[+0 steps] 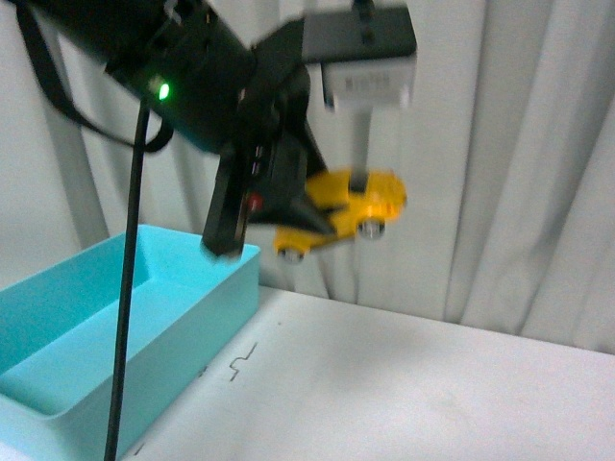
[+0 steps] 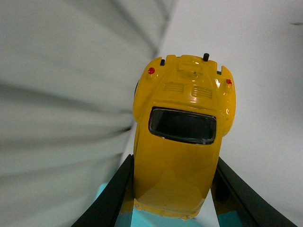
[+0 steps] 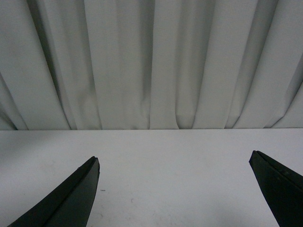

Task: Wind up and store yellow beetle toy

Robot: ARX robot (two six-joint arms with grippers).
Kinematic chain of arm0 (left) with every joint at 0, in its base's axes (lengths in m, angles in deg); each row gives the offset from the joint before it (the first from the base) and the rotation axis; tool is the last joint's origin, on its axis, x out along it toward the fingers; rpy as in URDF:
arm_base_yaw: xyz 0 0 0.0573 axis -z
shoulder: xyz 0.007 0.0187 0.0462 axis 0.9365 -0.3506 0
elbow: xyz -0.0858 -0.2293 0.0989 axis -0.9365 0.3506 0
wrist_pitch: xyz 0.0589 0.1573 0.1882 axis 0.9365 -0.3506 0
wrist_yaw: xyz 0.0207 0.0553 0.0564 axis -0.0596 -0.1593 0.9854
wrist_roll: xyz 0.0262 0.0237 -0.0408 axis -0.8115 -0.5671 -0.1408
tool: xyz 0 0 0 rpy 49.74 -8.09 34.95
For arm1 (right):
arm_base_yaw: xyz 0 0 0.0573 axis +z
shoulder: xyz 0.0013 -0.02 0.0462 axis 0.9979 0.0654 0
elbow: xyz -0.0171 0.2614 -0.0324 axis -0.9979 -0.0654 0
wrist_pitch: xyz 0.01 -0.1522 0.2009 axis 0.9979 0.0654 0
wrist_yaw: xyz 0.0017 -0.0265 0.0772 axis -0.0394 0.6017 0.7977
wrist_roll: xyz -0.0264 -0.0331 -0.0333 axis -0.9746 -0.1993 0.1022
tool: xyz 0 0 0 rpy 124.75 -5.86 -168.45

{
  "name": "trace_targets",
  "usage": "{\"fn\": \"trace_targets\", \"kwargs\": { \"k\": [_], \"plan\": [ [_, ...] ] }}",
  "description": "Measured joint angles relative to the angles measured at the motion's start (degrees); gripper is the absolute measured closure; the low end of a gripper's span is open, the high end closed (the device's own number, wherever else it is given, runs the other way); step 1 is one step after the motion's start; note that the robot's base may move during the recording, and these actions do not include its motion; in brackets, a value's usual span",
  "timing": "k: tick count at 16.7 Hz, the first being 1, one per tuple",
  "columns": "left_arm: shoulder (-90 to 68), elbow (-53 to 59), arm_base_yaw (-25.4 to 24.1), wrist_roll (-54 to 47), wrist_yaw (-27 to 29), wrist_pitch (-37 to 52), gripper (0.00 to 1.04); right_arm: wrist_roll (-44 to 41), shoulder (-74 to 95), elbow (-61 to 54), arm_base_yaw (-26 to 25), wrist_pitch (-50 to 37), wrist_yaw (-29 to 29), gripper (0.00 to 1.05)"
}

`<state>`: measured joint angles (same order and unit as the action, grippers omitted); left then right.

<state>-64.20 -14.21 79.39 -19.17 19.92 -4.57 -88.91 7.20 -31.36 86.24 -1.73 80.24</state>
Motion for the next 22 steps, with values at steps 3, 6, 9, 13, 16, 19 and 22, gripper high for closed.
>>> {"fn": "trace_targets", "kwargs": {
  "k": [3,6,9,13,16,19,22],
  "plan": [
    [-0.81,-5.01,-10.73,11.85,3.98,0.57,0.65,0.00,0.00,0.00,0.00,-0.02,0.00,0.07],
    [-5.97,-5.01,-18.64,22.51,11.28,0.20,0.65,0.00,0.00,0.00,0.00,-0.02,0.00,0.07],
    [-12.37,-4.94,-22.64,32.11,18.21,1.31,0.65,0.00,0.00,0.00,0.00,-0.02,-0.02,0.07],
    [-20.55,-4.46,-25.90,39.58,22.38,3.23,0.65,0.00,0.00,0.00,0.00,-0.02,0.00,0.07],
    [-25.09,-3.45,-25.68,41.79,23.93,5.66,0.65,0.00,0.00,0.00,0.00,-0.02,-0.02,0.07],
    [-28.68,-3.50,-25.51,41.97,25.46,10.12,0.65,0.00,0.00,0.00,0.00,-0.02,0.00,0.07],
    [-32.92,-4.55,-26.10,41.00,29.42,14.43,0.65,0.00,0.00,0.00,0.00,-0.04,0.00,0.07]
  ]
}}
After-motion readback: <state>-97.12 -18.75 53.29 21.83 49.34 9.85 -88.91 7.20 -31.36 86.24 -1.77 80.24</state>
